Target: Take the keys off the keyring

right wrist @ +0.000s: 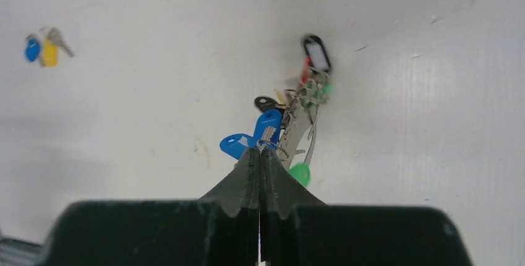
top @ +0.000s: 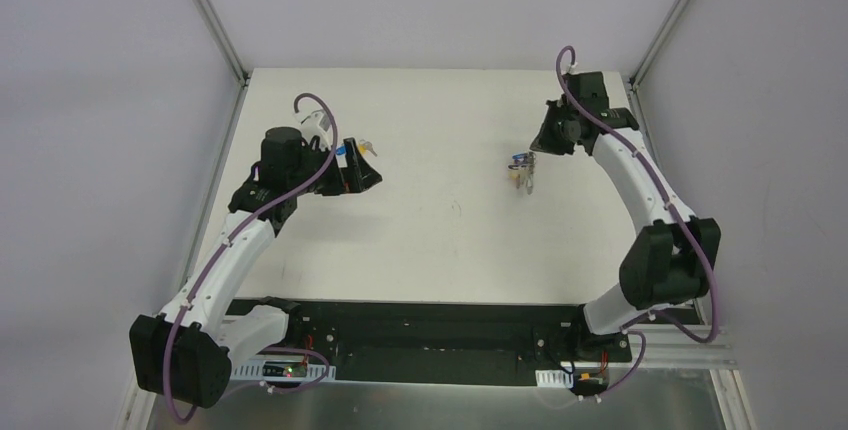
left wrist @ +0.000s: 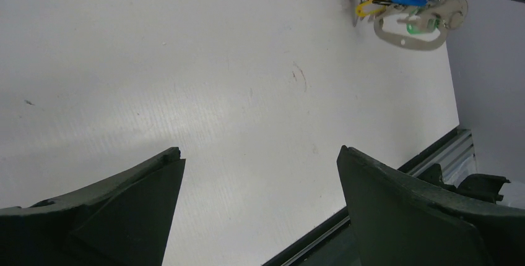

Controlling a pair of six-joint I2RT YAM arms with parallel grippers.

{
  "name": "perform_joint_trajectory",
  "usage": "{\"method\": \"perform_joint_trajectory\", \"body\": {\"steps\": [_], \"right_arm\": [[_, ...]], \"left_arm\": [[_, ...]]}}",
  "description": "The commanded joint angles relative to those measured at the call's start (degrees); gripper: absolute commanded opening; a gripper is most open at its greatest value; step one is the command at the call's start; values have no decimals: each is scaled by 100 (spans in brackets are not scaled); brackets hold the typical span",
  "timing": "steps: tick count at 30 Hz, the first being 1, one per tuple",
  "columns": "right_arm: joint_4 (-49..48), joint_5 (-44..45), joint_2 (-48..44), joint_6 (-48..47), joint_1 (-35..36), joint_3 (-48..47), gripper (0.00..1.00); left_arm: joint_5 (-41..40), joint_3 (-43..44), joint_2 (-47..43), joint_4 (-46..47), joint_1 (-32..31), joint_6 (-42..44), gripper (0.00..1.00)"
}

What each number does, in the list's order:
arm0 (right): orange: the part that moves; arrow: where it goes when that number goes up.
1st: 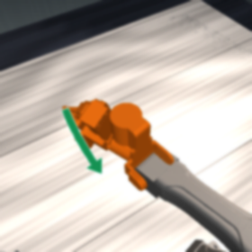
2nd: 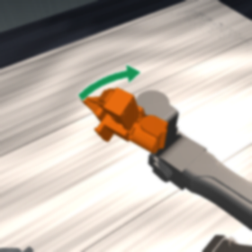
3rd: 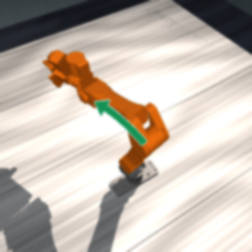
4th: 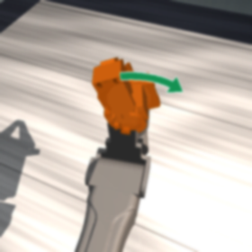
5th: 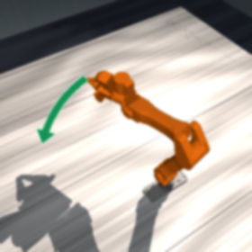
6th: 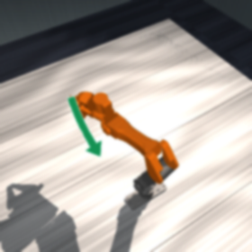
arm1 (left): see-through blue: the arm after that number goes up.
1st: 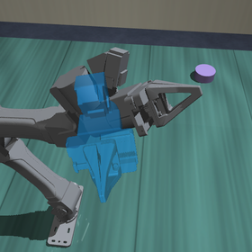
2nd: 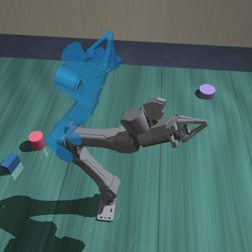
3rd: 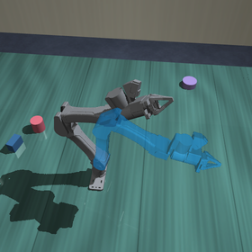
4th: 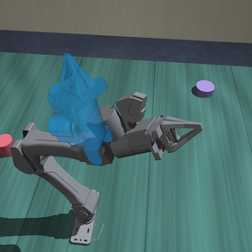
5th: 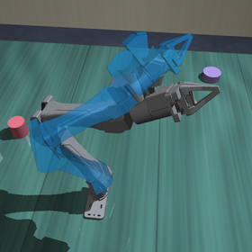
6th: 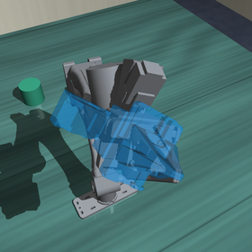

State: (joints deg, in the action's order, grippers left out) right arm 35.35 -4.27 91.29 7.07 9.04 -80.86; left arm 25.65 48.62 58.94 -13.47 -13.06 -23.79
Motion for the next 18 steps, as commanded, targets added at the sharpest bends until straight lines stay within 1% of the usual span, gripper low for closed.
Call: {"method": "perform_joint_trajectory", "body": {"steps": [1, 2, 6, 7, 8, 9, 10, 12, 13, 15, 18], "right_arm": [[-372, -1033, -952, 287, 239, 313, 0], [-457, -1231, -1141, 382, 262, 390, 0], [-625, -2062, -1609, 853, 315, 574, 0], [-635, -2279, -1687, 967, 336, 594, 0], [-639, -2368, -1749, 1063, 366, 613, 0], [-649, -2544, -1819, 1156, 395, 638, 0], [-685, -2630, -1912, 1229, 436, 675, 0], [-788, -2719, -2079, 1444, 519, 789, 0], [-858, -2735, -2172, 1539, 554, 853, 0], [-983, -2754, -2333, 1702, 619, 951, 0], [-1115, -2749, -2556, 1917, 687, 1060, 0]], "left_arm": [[-42, -44, -336, 587, -3, -325, 99], [-24, -67, -362, 656, 2, -399, 99], [587, -2, -260, 867, 5, -489, 99], [781, -25, -223, 1001, -9, -520, 93], [940, -78, -183, 1233, -38, -586, 83], [911, -100, -177, 1310, -107, -644, 76], [768, -110, -189, 1320, -256, -637, 73], [314, -112, -222, 1321, -685, -473, 73], [72, -95, -220, 1321, -941, -383, 70], [-286, -66, -140, 1524, -1442, -168, 70], [-306, -50, 64, 1954, -1971, 75, 72]]}}
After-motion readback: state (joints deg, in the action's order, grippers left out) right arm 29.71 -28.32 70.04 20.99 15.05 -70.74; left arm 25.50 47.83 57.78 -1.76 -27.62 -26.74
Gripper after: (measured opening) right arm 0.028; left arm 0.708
